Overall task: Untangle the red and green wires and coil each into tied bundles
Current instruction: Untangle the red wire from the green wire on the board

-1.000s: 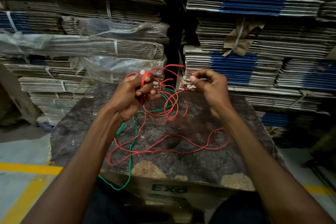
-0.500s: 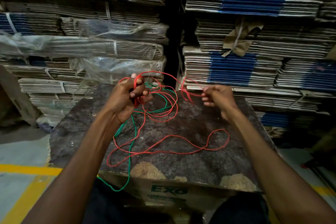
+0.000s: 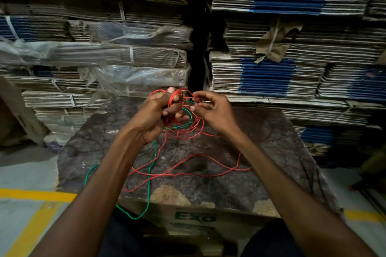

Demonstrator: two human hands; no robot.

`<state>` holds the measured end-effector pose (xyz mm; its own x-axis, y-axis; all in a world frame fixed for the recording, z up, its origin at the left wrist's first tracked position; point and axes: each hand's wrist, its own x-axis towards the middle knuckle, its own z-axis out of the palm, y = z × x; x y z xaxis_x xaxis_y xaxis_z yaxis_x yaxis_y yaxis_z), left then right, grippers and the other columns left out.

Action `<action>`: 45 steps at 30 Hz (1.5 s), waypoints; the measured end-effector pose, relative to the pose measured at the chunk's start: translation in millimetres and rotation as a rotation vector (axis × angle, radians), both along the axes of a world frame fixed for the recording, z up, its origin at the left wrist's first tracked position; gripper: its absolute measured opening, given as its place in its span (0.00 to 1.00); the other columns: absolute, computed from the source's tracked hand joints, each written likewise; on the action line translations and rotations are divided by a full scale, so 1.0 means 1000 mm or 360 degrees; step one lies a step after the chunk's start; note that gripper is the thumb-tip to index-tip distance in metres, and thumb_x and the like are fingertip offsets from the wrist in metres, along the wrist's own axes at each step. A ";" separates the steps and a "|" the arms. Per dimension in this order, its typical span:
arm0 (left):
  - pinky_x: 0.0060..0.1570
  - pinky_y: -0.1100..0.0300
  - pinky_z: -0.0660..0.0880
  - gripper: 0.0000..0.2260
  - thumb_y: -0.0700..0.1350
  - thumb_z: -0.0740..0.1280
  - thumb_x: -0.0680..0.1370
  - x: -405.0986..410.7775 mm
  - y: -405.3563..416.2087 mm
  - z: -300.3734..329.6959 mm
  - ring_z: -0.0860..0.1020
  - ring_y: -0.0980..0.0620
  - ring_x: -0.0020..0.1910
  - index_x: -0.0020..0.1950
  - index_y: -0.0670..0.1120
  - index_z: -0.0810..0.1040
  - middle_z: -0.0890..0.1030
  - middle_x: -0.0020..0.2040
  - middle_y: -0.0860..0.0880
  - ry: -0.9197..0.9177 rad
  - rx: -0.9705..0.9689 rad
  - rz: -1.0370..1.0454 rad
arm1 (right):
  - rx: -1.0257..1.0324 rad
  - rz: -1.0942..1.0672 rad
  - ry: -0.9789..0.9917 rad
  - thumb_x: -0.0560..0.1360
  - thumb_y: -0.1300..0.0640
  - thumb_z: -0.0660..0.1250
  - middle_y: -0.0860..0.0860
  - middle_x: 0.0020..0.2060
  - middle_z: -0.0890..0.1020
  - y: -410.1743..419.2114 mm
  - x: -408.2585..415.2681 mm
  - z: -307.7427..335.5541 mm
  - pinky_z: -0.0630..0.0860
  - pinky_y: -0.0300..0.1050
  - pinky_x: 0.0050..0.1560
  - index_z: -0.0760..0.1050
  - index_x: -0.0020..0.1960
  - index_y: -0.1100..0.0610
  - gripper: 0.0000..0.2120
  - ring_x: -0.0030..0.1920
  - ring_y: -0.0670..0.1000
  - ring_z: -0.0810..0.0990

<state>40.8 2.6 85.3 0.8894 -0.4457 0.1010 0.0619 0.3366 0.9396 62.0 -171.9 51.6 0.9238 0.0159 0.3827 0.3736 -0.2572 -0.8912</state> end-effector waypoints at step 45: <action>0.39 0.47 0.74 0.22 0.60 0.52 0.79 0.051 0.012 -0.007 0.76 0.46 0.34 0.45 0.46 0.76 0.77 0.33 0.49 -0.1405 0.1308 0.0896 | -0.1451 -0.0196 0.0398 0.64 0.28 0.69 0.48 0.43 0.83 -0.069 -0.030 0.024 0.74 0.44 0.45 0.79 0.59 0.50 0.33 0.44 0.50 0.81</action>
